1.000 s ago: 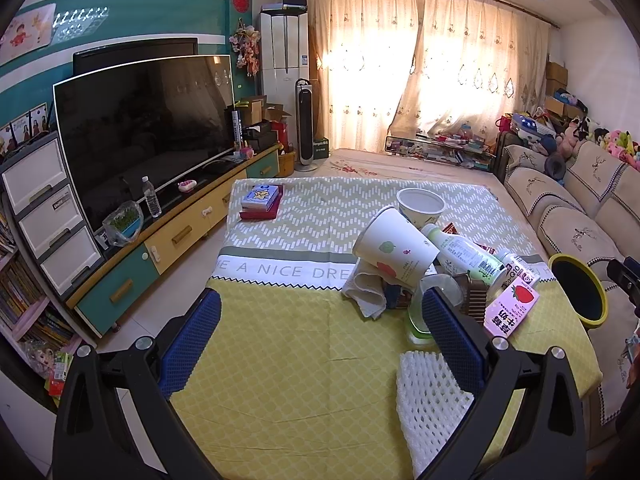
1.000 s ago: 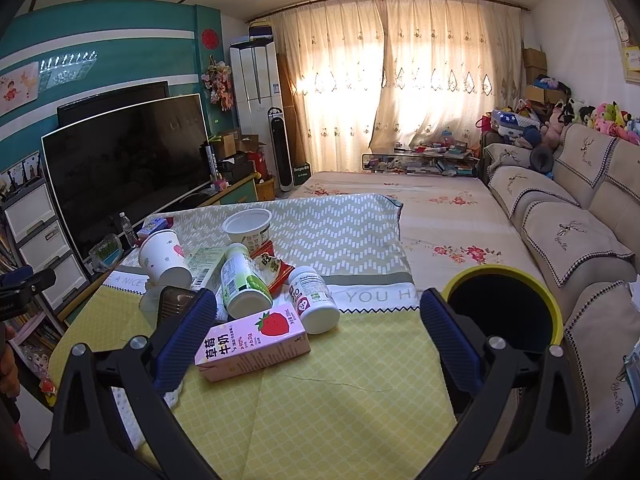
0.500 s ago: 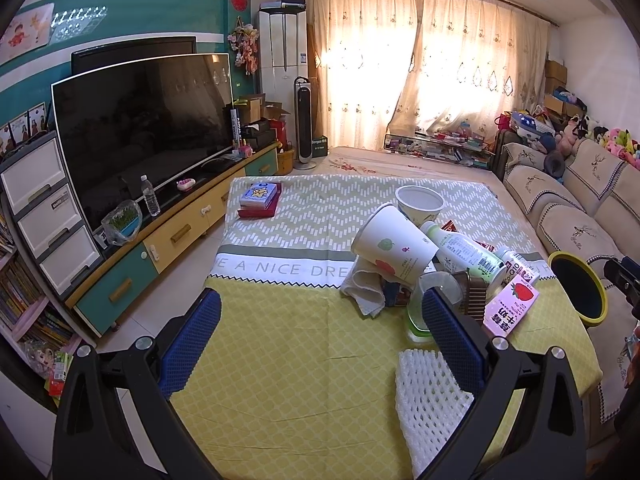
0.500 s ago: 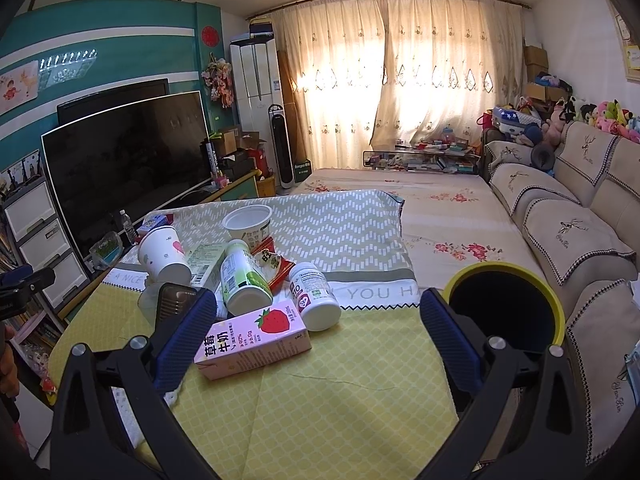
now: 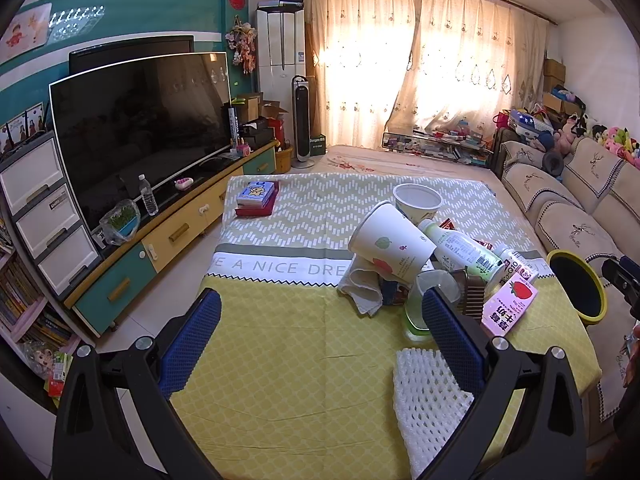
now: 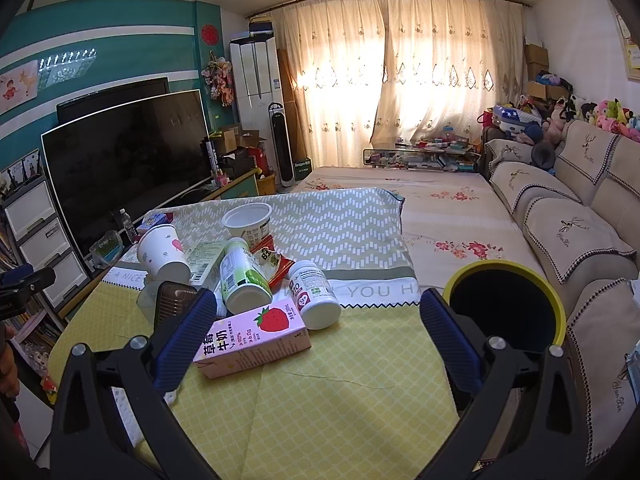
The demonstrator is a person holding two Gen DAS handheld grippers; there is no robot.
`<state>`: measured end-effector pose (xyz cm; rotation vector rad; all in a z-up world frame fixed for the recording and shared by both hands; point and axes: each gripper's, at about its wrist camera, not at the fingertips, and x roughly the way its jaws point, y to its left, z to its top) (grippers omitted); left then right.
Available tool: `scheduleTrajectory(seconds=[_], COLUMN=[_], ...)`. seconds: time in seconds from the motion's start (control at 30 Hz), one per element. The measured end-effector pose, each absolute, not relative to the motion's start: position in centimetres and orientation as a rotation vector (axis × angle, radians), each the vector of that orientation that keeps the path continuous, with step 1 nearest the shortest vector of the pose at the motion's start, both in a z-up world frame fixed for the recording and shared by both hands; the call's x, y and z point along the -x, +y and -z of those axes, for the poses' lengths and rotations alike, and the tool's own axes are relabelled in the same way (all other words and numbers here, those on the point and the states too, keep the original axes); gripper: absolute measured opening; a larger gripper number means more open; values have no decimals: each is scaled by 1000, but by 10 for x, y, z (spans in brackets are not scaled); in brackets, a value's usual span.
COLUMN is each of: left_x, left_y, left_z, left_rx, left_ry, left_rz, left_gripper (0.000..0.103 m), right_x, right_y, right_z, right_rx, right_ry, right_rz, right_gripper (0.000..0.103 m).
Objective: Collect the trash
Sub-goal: 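Reach the right gripper to the white supplement bottle and grasp it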
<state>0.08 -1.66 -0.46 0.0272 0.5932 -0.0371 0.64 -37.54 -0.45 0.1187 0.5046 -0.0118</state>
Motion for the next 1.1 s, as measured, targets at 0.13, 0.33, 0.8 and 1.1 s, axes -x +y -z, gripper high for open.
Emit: scheduleTrajectory(seconds=[0.13, 0.33, 0.8, 1.1], left_x=[-2, -6, -48, -71], left_y=[-19, -19, -33, -36], left_z=[6, 6, 21, 36], left_rx=[-30, -30, -21, -6], left_ry=[597, 604, 654, 694], left_rz=[43, 49, 96, 102], left_gripper=[99, 99, 99, 99], right_x=[-8, -12, -69, -123], right_y=[-376, -378, -379, -386], right_z=[7, 9, 26, 61], right_rx=[-119, -108, -60, -74], right_ry=[510, 519, 585, 726], right_rz=[13, -4, -55, -119], right_gripper=[97, 97, 97, 55])
